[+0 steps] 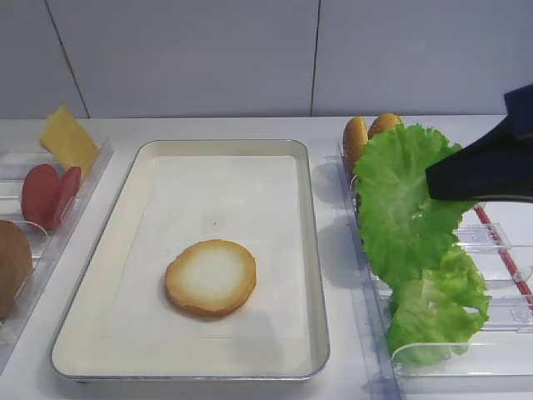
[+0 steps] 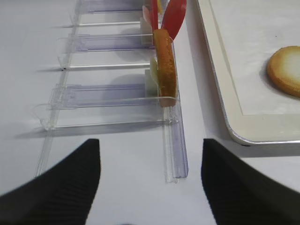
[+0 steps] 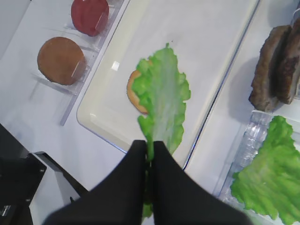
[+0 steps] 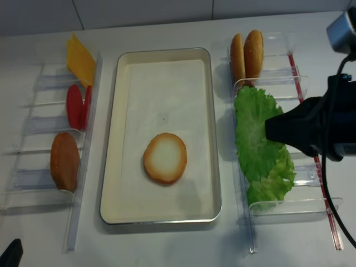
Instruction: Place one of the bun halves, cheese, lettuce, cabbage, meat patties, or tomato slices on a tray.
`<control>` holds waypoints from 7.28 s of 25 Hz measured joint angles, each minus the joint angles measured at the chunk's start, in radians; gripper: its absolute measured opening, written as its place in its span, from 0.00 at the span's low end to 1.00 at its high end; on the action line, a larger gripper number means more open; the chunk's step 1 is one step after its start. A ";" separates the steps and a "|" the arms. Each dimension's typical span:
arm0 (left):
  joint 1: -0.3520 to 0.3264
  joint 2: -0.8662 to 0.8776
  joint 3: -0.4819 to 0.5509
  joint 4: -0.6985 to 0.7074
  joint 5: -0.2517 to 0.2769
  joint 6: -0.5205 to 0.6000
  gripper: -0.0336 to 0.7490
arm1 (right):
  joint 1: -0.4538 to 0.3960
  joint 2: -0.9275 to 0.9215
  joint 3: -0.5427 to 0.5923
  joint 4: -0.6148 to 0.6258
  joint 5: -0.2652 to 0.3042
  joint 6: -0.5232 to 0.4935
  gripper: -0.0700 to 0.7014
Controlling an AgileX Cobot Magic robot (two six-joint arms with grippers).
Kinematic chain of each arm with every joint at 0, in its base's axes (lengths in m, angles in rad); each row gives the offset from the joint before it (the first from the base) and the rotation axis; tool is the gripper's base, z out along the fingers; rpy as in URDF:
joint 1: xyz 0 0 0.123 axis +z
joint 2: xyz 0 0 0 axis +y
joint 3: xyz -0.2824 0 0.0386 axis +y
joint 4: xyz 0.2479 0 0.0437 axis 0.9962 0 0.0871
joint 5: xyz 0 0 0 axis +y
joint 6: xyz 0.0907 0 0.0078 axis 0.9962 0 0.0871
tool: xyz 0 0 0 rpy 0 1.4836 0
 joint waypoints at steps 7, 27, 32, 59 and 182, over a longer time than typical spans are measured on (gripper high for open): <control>0.000 0.000 0.000 0.000 0.000 0.000 0.59 | 0.030 0.006 -0.011 0.017 -0.012 0.007 0.15; 0.000 0.000 0.000 0.000 0.002 0.000 0.59 | 0.573 0.480 -0.258 0.017 -0.353 0.093 0.15; 0.000 0.000 0.000 0.000 0.002 0.000 0.59 | 0.612 0.617 -0.327 0.026 -0.368 0.126 0.15; 0.000 0.000 0.000 0.000 0.002 0.000 0.59 | 0.625 0.798 -0.359 -0.152 -0.495 0.349 0.15; 0.000 0.000 0.000 -0.001 0.002 0.000 0.58 | 0.625 -0.960 0.280 -0.961 0.106 0.503 0.83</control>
